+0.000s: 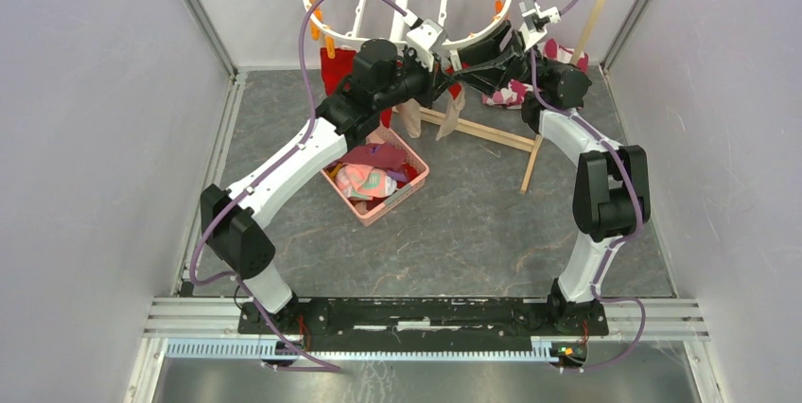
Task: Clip the socks to the hanger
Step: Clamp the sock onto the hanger.
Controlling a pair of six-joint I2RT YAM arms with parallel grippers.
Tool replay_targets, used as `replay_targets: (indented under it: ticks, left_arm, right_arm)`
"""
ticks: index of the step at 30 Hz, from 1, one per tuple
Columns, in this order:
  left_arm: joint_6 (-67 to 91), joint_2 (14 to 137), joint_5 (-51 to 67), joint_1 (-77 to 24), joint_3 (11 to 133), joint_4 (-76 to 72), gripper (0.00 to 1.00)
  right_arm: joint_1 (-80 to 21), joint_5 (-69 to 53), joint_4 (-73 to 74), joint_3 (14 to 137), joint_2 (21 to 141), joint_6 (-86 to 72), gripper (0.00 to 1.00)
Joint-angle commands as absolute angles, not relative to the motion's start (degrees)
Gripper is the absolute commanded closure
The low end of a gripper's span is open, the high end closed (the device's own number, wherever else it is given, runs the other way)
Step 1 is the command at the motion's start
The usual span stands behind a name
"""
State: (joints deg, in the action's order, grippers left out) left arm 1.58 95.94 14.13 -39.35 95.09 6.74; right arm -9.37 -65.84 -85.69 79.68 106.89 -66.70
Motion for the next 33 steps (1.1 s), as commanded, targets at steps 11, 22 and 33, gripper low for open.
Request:
replay_targets:
  ticks: [11,22,33]
  left_arm:
    - [6.3,87.5,12.0,-39.3,90.1,2.9,0.66]
    - [9.6,77.6,11.7,-39.3,80.3,0.7,0.44]
    - [18.7,55.8,3.9,-39.2,54.4,-4.8,0.06]
  right_arm:
    - [-8.6,-70.3,-64.1,74.8,96.6,-35.6,0.21]
    - [-7.0,-65.3,5.5,83.3,90.2,17.9,0.12]
    - [-3.4,-55.2,27.4,71.1,76.2,37.4,0.12]
